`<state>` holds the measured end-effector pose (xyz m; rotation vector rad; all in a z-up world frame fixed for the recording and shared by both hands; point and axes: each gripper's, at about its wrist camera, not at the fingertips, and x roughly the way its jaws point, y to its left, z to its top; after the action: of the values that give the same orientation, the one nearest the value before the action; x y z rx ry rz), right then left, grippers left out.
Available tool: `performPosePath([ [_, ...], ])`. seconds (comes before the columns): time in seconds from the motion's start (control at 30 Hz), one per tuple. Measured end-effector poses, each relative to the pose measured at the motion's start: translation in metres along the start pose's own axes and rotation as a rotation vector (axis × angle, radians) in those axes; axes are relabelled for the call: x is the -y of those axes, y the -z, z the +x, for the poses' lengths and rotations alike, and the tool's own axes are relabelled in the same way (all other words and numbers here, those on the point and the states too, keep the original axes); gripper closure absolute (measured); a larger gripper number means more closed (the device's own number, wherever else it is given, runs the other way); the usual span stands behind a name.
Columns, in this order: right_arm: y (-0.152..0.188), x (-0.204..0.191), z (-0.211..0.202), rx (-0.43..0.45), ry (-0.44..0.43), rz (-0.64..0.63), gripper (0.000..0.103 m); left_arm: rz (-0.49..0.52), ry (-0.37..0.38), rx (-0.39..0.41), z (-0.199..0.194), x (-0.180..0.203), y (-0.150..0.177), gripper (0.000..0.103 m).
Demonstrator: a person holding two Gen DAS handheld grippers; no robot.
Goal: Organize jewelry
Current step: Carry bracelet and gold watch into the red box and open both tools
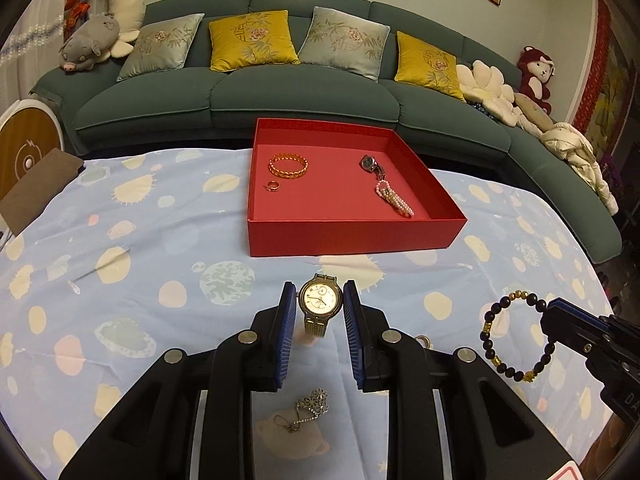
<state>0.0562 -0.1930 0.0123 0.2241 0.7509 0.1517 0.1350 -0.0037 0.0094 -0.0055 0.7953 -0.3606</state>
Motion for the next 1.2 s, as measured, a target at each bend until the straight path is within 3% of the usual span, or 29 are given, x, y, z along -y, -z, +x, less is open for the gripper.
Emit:
performPosePath([
  [0.53,-0.025,-0.016,0.001,0.053,-0.02,-0.015,0.096,0.009,-0.024,0.033,-0.019,0.001,-0.01,0.082],
  [0.8,-0.062,-0.021,-0.002,0.108,-0.03,-0.029,0.096,0.038,-0.022,0.069,-0.024,0.002,-0.056,0.082],
  [0.97,-0.103,-0.017,0.015,0.125,-0.034,-0.031,0.096,0.057,-0.009,0.074,0.001,0.005,-0.1,0.082],
  [1.2,-0.154,-0.001,0.08,0.068,-0.055,0.012,0.096,0.041,0.023,0.014,0.072,0.006,-0.137,0.082],
])
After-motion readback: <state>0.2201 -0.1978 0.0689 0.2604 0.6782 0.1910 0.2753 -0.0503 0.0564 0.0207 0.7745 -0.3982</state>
